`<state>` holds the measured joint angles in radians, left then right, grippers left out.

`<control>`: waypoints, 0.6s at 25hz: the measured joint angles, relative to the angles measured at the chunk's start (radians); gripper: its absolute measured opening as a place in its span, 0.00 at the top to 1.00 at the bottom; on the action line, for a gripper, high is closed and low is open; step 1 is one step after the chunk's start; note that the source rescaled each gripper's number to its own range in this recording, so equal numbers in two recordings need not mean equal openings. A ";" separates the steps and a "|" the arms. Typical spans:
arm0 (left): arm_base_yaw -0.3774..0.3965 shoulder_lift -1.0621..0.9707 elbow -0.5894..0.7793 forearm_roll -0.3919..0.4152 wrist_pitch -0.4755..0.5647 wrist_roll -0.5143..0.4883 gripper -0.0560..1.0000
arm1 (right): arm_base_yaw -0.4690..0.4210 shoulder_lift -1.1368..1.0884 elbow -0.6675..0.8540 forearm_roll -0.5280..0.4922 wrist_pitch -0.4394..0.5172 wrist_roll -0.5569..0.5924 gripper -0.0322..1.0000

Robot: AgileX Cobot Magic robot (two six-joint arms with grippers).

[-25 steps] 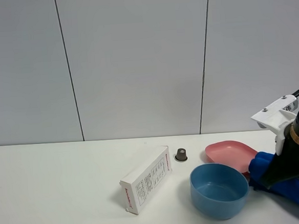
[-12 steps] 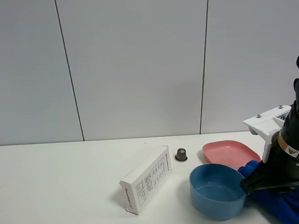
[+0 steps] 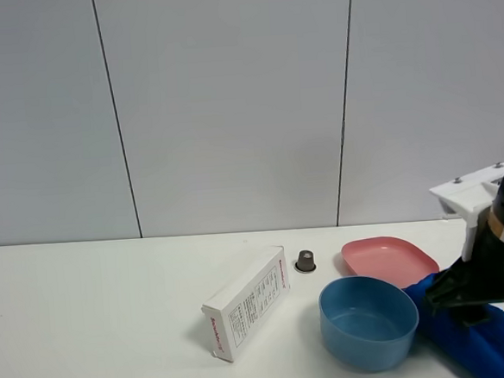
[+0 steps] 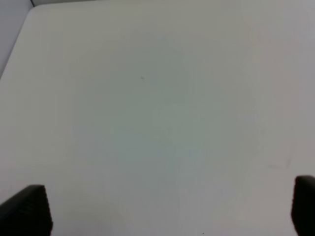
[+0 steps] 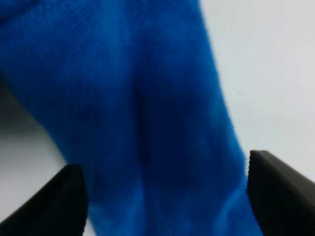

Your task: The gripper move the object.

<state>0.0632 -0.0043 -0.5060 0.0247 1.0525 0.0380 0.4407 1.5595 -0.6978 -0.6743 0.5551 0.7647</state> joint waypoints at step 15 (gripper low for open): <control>0.000 0.000 0.000 0.000 0.000 0.000 0.00 | 0.001 -0.671 0.000 0.048 0.164 -0.203 0.11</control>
<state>0.0632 -0.0043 -0.5060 0.0247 1.0525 0.0380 0.4418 0.8889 -0.6975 -0.6261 0.7191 0.5616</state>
